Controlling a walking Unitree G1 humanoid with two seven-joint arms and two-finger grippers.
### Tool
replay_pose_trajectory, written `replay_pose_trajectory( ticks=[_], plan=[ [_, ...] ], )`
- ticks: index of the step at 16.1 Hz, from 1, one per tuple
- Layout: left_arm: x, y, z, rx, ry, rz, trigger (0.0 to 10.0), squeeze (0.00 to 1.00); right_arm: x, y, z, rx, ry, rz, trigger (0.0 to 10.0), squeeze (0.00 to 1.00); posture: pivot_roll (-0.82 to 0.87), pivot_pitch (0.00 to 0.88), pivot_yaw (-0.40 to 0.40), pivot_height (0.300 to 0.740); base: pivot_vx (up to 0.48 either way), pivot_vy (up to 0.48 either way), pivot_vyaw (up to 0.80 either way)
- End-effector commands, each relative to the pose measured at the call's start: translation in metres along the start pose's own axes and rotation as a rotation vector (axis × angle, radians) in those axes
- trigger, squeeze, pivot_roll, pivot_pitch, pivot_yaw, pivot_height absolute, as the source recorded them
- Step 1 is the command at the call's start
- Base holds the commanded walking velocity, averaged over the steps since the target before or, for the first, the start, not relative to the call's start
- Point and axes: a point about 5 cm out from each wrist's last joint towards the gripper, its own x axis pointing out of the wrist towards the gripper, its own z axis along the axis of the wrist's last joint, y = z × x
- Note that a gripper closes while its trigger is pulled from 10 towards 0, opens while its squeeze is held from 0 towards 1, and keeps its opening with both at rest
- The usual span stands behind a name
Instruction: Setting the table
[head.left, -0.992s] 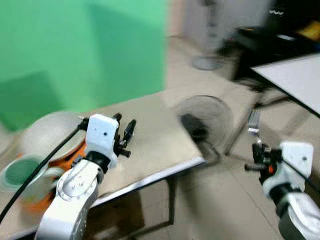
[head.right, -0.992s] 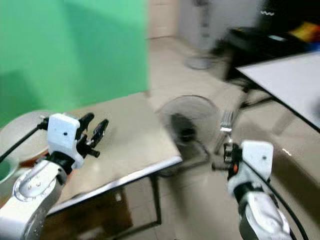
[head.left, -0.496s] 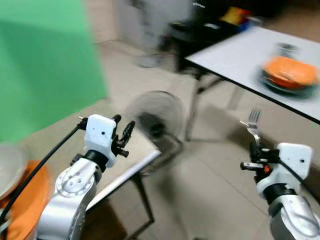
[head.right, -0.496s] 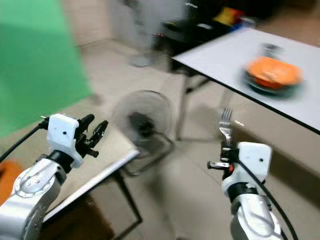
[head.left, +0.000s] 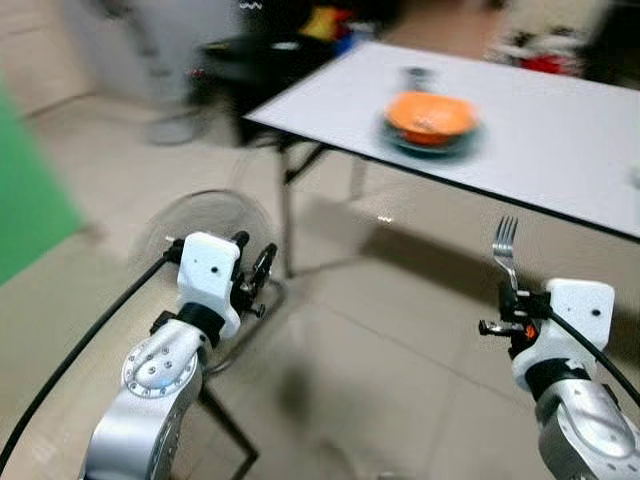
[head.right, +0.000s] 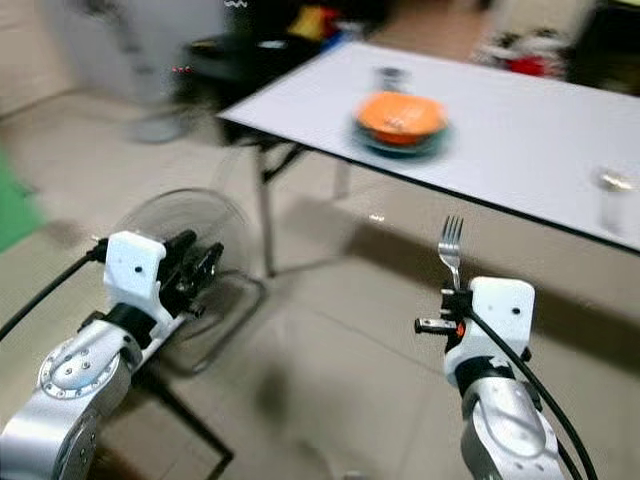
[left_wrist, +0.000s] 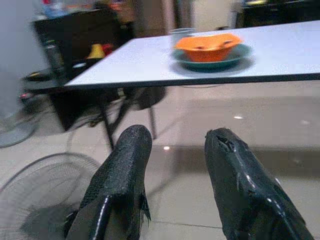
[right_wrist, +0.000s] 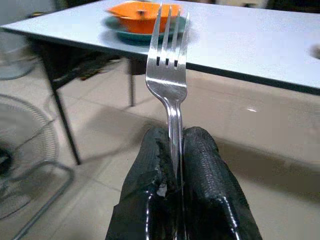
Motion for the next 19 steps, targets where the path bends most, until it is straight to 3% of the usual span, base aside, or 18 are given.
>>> replay_pose_trajectory(
  ticks=[1, 6, 7, 8, 9, 10, 13, 17, 19],
  plan=[
    [-0.0007, 0.0012, 0.0027, 0.014, -0.011, 0.007, 10.0, 0.0, 0.0012, 0.0001, 0.0028, 0.016, -0.006, 0.0, 10.0, 0.0, 0.06, 0.0, 0.024, 0.74, 0.0, 0.0, -0.8],
    [0.0011, 0.0007, 0.004, 0.025, -0.017, -0.013, 10.0, 0.0, 0.0011, -0.0012, 0.0039, 0.031, -0.013, -0.021, 10.0, 0.0, 0.05, 0.0, 0.04, 0.74, 0.0, 0.0, -0.16],
    [0.0025, 0.0004, 0.0049, 0.027, -0.02, -0.019, 10.0, 0.0, 0.0011, -0.0007, 0.004, 0.038, -0.015, -0.022, 1.6, 0.0, 0.05, 0.0, 0.045, 0.74, 0.0, 0.0, -0.8],
    [0.0028, 0.0004, 0.0051, 0.028, -0.021, -0.02, 10.0, 0.0, 0.0011, -0.0005, 0.004, 0.04, -0.015, -0.022, 1.6, 0.0, 0.05, 0.0, 0.045, 0.74, 0.0, 0.0, -0.8],
    [0.0031, 0.0005, 0.0053, 0.028, -0.021, -0.022, 10.0, 0.0, 0.0011, -0.0002, 0.0042, 0.039, -0.016, -0.02, 2.4, 0.0, 0.05, 0.0, 0.046, 0.74, 0.0, 0.0, -0.8],
    [0.0032, 0.0005, 0.0052, 0.029, -0.021, -0.023, 10.0, 0.0, 0.0011, -0.0004, 0.0044, 0.036, -0.016, -0.022, 10.0, 0.0, 0.05, 0.0, 0.047, 0.74, 0.0, 0.0, -0.8],
    [0.0028, 0.0001, 0.005, 0.03, -0.021, -0.022, 10.0, 0.0, 0.002, 0.0001, 0.0051, 0.028, -0.017, -0.012, 10.0, 0.0, 0.05, 0.0, 0.038, 0.74, 0.0, 0.0, 0.0],
    [0.0025, -0.0003, 0.0044, 0.02, -0.022, -0.015, 10.0, 0.0, 0.0032, -0.0012, 0.0063, 0.022, -0.02, -0.014, 10.0, 0.0, 0.05, 0.0, 0.033, 0.74, 0.0, 0.0, -0.8],
    [0.0025, -0.0003, 0.0038, 0.016, -0.02, -0.011, 10.0, 0.0, 0.0041, -0.0013, 0.0071, 0.016, -0.022, -0.012, 10.0, 0.0, 0.05, 0.0, 0.032, 0.74, 0.0, 0.0, 0.0]
  ],
)
